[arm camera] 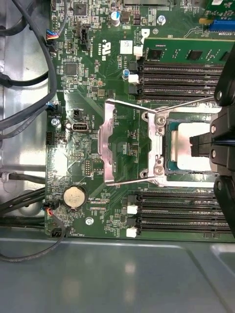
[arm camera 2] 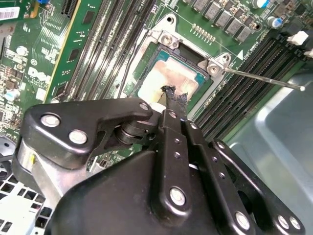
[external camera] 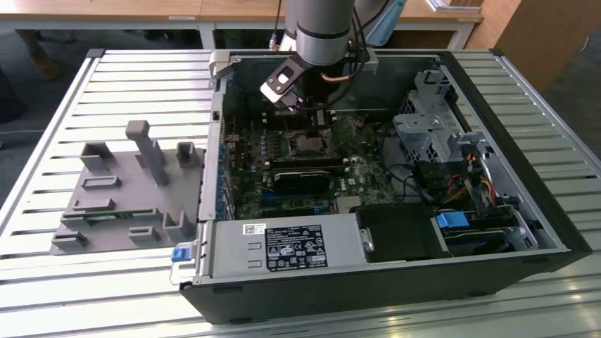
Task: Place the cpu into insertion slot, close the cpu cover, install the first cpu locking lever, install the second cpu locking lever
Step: 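Close the cpu cover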
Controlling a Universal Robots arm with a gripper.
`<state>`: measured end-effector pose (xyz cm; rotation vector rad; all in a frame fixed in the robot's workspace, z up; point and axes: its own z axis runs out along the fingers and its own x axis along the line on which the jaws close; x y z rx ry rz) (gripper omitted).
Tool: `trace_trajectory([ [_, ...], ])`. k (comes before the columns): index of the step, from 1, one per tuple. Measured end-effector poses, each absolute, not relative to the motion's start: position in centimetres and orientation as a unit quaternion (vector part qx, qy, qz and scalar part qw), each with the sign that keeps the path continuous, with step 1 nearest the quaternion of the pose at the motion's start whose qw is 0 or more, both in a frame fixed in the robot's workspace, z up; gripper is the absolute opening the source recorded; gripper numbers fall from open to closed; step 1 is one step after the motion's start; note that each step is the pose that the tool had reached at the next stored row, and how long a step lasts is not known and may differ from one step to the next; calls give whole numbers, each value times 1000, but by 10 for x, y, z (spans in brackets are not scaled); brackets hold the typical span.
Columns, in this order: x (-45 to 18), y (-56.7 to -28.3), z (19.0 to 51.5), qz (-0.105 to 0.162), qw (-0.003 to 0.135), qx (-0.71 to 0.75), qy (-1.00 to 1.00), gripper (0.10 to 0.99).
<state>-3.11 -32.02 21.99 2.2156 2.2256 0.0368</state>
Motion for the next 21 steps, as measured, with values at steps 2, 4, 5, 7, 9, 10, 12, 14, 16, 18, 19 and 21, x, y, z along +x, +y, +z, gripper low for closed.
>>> trace_trajectory([
  [2, -31, -320, 222, 12, 0, 705, 709, 118],
  [4, -31, -320, 226, 12, 0, 705, 709, 118],
  [5, -31, -320, 227, 12, 0, 705, 709, 118],
  [7, -31, -320, 231, 12, 1, 705, 709, 118],
  [9, -31, -320, 233, 12, 1, 705, 709, 118],
  [10, -31, -320, 235, 12, 1, 705, 709, 118],
  [12, -31, -320, 240, 12, 0, 705, 709, 118],
  [14, -31, -320, 247, 11, 1, 705, 709, 118],
  [16, -31, -320, 254, 11, 1, 705, 709, 118],
  [18, -31, -320, 260, 11, 1, 705, 709, 118],
  [19, -31, -320, 264, 11, 1, 705, 709, 118],
  [21, -31, -320, 268, 11, 1, 705, 709, 118],
])
